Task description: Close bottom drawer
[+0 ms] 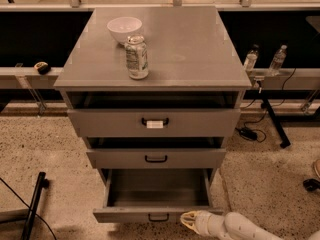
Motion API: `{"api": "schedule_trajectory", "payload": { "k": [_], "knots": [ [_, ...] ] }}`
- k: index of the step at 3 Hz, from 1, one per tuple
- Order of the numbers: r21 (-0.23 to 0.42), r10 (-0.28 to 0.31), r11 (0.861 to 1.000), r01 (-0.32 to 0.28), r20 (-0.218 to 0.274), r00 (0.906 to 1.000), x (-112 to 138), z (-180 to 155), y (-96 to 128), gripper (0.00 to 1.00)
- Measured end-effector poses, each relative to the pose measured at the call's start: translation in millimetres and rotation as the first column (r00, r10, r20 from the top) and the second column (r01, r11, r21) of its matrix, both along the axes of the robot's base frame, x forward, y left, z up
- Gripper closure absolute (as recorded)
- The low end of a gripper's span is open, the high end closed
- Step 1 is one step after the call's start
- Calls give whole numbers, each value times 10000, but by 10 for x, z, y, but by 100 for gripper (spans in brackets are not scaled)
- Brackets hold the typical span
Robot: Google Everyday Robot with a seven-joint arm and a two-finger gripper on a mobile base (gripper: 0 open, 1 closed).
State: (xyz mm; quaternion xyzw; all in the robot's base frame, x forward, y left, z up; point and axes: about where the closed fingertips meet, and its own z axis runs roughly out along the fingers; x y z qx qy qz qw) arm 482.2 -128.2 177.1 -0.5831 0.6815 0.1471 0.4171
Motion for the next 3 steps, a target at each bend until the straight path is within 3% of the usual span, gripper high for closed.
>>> {"api": "schedule_trajectory", "payload": {
  "k": [2,3],
  "knots": [
    [585,-393,9977,346,824,9958,453,-153,52,100],
    [861,-747,9943,623,1499,9859,883,-131,173,100]
  ]
}}
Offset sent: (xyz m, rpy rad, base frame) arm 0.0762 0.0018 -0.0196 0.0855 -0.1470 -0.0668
